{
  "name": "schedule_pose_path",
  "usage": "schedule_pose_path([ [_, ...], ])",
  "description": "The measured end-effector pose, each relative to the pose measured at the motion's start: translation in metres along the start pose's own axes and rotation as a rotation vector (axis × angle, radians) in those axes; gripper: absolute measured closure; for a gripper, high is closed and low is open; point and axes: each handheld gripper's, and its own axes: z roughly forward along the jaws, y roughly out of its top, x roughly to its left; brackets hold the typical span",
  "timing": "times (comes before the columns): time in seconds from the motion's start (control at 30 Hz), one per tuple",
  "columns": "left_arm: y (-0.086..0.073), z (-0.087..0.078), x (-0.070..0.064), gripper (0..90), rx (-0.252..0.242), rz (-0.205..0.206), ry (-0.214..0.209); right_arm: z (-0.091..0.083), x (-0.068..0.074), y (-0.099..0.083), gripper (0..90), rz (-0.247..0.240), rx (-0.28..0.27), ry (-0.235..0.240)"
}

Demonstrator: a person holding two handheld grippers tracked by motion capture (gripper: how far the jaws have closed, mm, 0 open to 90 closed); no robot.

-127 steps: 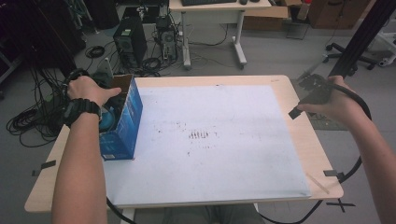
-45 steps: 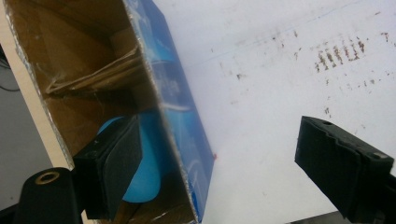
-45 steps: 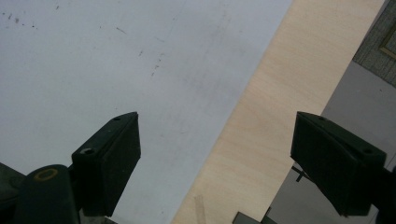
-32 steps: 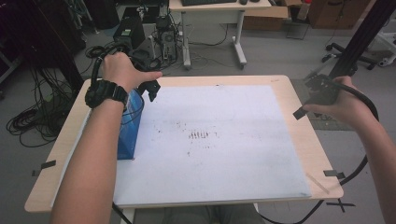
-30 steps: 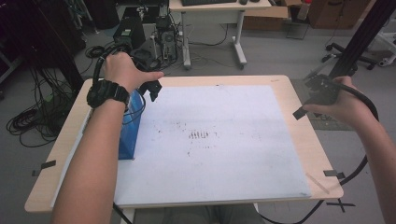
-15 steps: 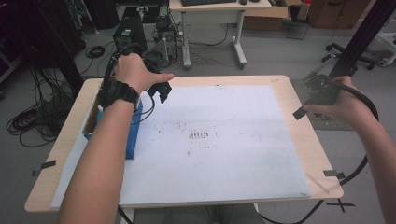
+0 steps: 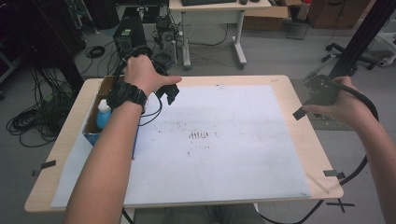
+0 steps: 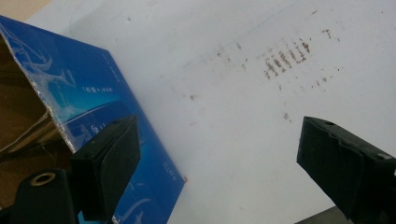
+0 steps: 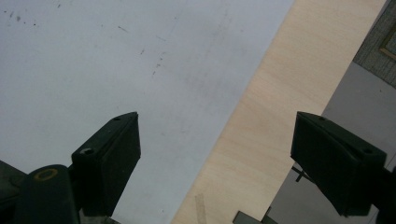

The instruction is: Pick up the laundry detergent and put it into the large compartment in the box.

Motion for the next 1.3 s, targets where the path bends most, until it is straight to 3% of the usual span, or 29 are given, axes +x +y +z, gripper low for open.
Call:
schedule_pose_path([
  [0.83, 0.003, 0.027, -0.012, 13.3, 0.028, 0.030, -0.019, 0.006, 0.000, -0.001, 15.9, -0.002, 0.012, 0.000],
  [1.3, 0.001, 0.046, -0.014, 13.3, 0.047, 0.023, -0.035, 0.010, 0.001, 0.000, 15.9, -0.003, 0.020, 0.001],
])
